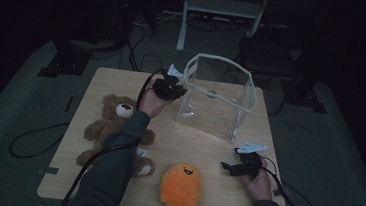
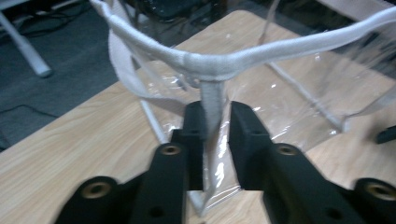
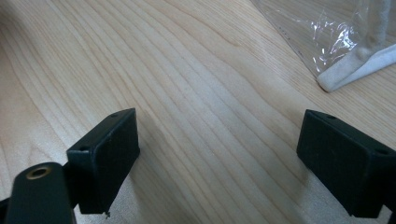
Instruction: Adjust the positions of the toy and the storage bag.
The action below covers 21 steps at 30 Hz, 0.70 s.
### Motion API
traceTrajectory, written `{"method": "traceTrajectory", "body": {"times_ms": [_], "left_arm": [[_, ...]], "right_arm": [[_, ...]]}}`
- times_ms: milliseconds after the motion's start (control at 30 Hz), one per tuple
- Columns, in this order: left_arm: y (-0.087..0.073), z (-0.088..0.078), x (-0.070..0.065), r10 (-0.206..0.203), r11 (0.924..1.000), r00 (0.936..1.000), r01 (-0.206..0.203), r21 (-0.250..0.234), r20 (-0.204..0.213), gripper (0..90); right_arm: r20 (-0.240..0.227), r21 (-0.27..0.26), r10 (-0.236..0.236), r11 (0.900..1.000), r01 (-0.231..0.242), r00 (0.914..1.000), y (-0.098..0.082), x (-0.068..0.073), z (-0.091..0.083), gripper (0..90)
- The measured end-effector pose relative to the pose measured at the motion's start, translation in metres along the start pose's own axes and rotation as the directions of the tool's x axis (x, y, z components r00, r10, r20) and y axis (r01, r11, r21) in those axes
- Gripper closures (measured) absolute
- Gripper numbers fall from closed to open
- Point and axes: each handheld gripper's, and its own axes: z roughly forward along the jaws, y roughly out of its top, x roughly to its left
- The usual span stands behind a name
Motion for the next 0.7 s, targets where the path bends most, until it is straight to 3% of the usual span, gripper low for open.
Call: {"method": "traceTrajectory", "body": {"times_ms": [100, 567, 700], "left_arm": [[-0.001, -0.004, -0.001, 0.011, 0.9999, 0.9999, -0.011, 0.009, -0.002, 82.9], [-0.014, -0.027, -0.024, 0.052, 0.9984, 0.9983, -0.053, 0.02, 0.027, 83.8], [-0.028, -0.044, -0.037, 0.072, 0.9972, 0.9961, -0.073, 0.016, 0.05, 84.3]], "right_arm": [[0.0, 0.0, 0.0, 1.0, 0.0, 1.0, 0.0, 0.0, 0.0, 12.3], [0.004, 0.0, 0.004, 1.0, -0.004, 1.0, 0.0, 0.0, 0.0, 12.3], [0.01, 0.0, 0.009, 1.0, -0.009, 0.9999, -0.001, 0.0, -0.001, 12.3]]}}
